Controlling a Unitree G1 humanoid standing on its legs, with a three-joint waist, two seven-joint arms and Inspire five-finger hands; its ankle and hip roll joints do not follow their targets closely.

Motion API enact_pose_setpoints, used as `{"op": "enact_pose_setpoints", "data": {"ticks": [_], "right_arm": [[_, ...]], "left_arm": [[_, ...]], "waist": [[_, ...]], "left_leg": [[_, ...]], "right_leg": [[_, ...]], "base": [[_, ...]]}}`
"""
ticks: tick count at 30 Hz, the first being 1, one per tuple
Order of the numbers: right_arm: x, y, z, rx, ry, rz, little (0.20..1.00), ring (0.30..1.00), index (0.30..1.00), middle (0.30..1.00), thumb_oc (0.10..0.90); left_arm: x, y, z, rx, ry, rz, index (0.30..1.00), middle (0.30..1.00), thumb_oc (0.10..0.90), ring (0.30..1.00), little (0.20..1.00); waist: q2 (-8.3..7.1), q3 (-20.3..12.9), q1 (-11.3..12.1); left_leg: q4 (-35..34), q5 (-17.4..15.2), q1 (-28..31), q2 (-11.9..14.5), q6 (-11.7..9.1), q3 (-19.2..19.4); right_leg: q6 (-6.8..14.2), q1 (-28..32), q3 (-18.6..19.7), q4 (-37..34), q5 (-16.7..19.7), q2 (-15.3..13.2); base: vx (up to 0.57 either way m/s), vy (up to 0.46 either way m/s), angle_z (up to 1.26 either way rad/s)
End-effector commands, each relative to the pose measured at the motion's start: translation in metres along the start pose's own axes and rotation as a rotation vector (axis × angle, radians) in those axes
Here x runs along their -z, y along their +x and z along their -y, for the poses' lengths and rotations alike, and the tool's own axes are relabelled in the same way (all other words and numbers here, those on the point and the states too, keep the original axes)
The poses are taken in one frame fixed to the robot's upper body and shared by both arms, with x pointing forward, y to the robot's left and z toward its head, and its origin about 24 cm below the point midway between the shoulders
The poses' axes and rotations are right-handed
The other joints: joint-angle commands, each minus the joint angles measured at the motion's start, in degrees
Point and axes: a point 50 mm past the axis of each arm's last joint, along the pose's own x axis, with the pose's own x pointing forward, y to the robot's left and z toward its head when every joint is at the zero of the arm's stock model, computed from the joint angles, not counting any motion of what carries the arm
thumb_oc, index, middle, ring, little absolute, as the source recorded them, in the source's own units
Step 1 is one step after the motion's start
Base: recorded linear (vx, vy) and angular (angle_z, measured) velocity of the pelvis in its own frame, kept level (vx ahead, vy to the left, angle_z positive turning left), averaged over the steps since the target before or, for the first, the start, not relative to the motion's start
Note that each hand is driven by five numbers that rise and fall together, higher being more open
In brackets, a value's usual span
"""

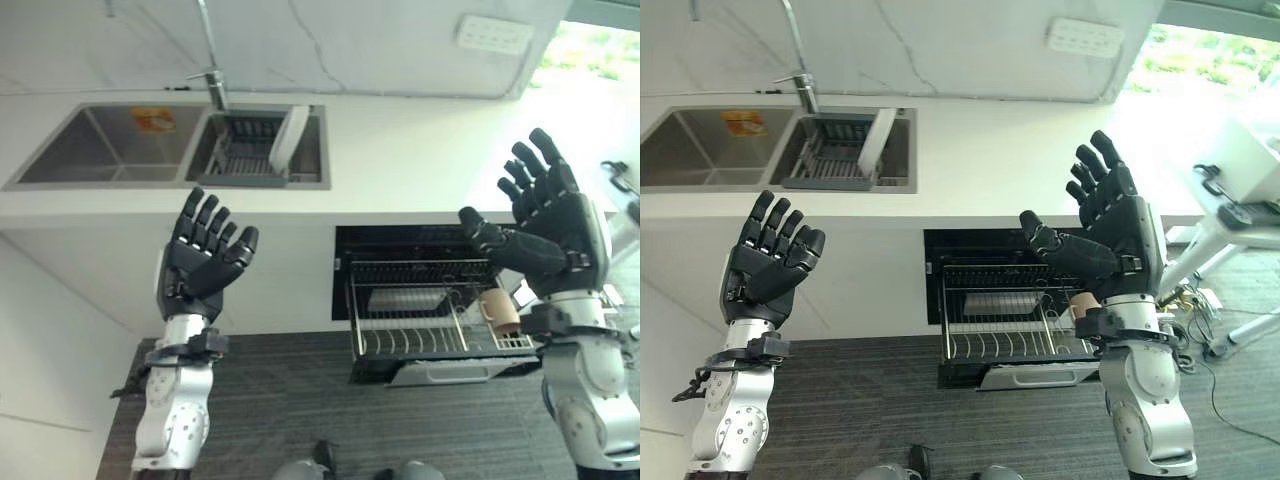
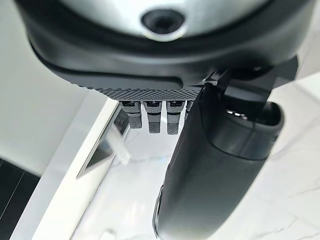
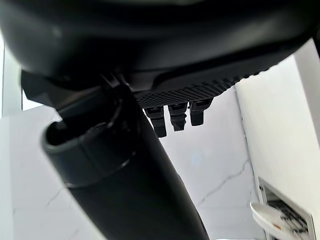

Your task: Place the dishes in the dishwasher.

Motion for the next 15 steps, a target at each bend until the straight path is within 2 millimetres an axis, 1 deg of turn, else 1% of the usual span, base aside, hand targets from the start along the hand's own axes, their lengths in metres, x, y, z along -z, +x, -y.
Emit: {"op": "enact_pose_setpoints", "data": {"ticks": [1, 2, 5, 10, 15], "right_arm": [[-0.043, 0.013, 0.011, 0.015, 0.02, 0.275, 0.9, 0.9, 0.9, 0.9, 0.8], [-0.04, 0.013, 0.013, 0.032, 0.03, 0.262, 0.9, 0.9, 0.9, 0.9, 0.8], [-0.037, 0.013, 0.008, 0.022, 0.044, 0.249, 0.9, 0.9, 0.9, 0.9, 0.8], [-0.03, 0.012, 0.006, 0.028, 0.051, 0.219, 0.9, 0.9, 0.9, 0.9, 0.8], [-0.029, 0.013, 0.005, 0.026, 0.029, 0.209, 0.9, 0.9, 0.9, 0.9, 0.8]], "left_arm": [[-0.053, 0.005, 0.027, 0.218, 0.107, 0.219, 0.9, 0.9, 0.8, 0.9, 0.9], [-0.053, 0.005, 0.029, 0.236, 0.108, 0.206, 0.9, 0.9, 0.8, 0.9, 0.9], [-0.053, 0.004, 0.028, 0.228, 0.116, 0.2, 0.9, 0.9, 0.8, 0.9, 0.9], [-0.057, 0.004, 0.026, 0.232, 0.118, 0.209, 0.9, 0.9, 0.8, 0.9, 0.9], [-0.059, 0.004, 0.028, 0.238, 0.121, 0.22, 0.9, 0.9, 0.8, 0.9, 0.9]], "waist": [[-0.95, -3.85, -1.38], [-1.18, -4.63, -0.61], [-1.02, -5.36, -0.36], [-0.67, -6.01, -0.25], [-0.46, -5.7, -0.44]], "left_leg": [[10.08, -8.44, -0.93, 4.56, -0.56, -4.36], [10.08, -8.5, -1.43, 4.02, -0.37, -4.1], [10.08, -8.73, -1.36, 3.57, -0.14, -3.92], [10.08, -8.9, -0.97, 3.63, -0.04, -3.15], [10.08, -9.13, -0.4, 3.61, 0.07, -3.13]], "right_leg": [[4.03, 5.19, -8.34, -13.38, 9.16, -9.46], [3.85, 5.47, -9.06, -13.38, 7.43, -10.23], [3.42, 5.63, -8.18, -13.38, 6.36, -9.9], [3.06, 6.11, -8.11, -13.38, 5.76, -9.79], [2.79, 6.23, -7.72, -13.38, 5.59, -9.58]], "base": [[0.0, -0.14, 1.18], [0.0, -0.113, 0.65], [0.02, -0.066, -0.25], [0.02, -0.038, -0.21], [0.0, -0.028, 0.0]]}}
